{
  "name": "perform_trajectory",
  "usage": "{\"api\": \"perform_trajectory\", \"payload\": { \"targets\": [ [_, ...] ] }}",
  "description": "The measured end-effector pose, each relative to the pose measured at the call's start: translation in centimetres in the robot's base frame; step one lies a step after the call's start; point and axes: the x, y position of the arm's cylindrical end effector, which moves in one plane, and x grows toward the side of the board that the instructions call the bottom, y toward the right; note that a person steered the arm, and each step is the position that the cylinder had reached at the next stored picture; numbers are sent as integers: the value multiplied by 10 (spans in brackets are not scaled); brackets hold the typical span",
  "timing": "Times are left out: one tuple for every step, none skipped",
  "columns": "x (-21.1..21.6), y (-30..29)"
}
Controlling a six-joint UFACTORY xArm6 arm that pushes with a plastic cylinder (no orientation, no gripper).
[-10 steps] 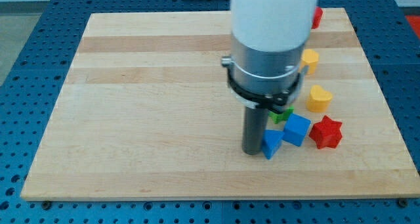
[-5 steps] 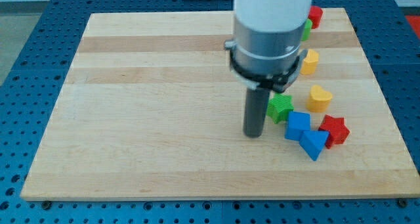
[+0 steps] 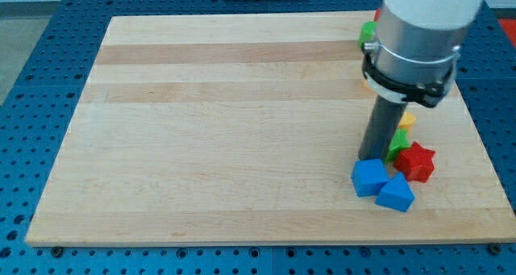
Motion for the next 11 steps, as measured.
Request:
{"api": "perform_trajectory", "payload": {
  "targets": [
    [-21,-19],
    [-26,-28],
    [34,-63],
    [58,-46],
    [58,-12],
    [60,-1],
    [63,-4],
    [92,-25],
    [95,34],
    [75,40],
    [99,-10]
  ]
}}
